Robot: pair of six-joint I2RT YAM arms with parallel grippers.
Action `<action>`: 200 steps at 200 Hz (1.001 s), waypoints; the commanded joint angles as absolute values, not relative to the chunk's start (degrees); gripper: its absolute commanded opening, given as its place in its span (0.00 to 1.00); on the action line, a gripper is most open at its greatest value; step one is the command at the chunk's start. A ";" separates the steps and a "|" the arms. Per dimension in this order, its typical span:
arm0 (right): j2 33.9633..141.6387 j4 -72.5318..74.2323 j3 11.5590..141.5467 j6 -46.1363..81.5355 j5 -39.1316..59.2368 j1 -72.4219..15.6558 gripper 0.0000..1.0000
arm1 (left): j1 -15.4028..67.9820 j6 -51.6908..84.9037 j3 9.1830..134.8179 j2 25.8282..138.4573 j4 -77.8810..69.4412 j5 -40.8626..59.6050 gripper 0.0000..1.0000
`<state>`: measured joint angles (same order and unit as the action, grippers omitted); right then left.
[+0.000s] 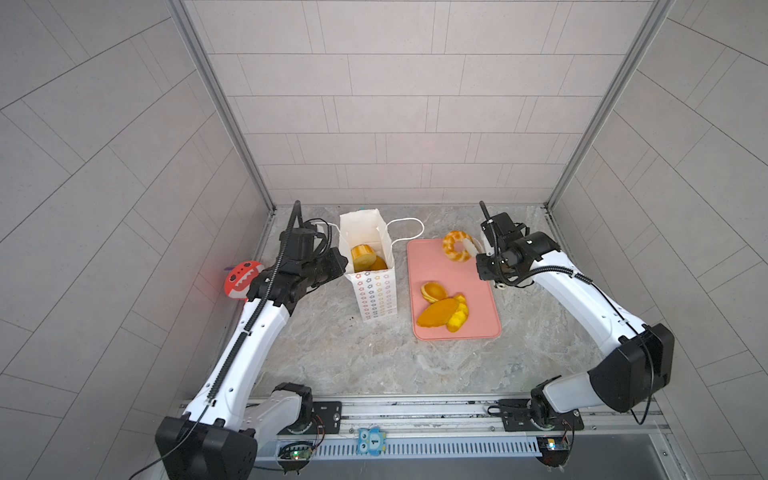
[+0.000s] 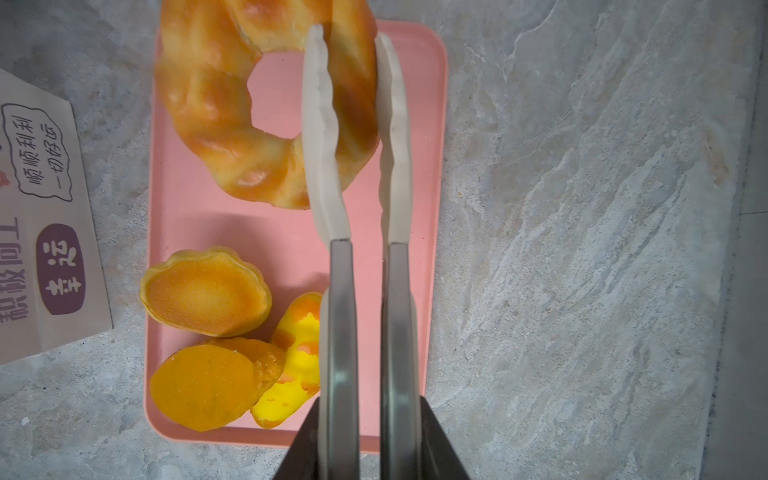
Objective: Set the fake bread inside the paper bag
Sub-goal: 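Lift the ring donut with the right gripper off the tray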
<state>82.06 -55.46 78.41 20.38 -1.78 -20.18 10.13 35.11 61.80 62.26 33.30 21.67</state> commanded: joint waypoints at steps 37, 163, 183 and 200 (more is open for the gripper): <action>78.64 -55.08 81.24 19.86 -3.41 -19.51 0.30 | 10.16 34.98 62.69 61.66 33.22 21.76 0.10; 75.48 -58.35 88.65 19.86 -3.55 -19.16 0.30 | 10.19 35.13 63.26 61.96 33.31 21.71 0.10; 75.40 -58.86 89.79 19.78 -3.71 -19.14 0.30 | 10.20 35.15 63.37 62.05 33.30 21.80 0.10; 75.25 -59.19 90.67 19.83 -3.77 -19.16 0.30 | 10.19 35.15 63.44 62.03 33.31 21.87 0.10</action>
<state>77.17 -58.54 88.47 19.92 -2.24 -19.44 10.13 35.11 61.80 62.26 33.30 21.67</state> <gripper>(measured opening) 0.302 0.102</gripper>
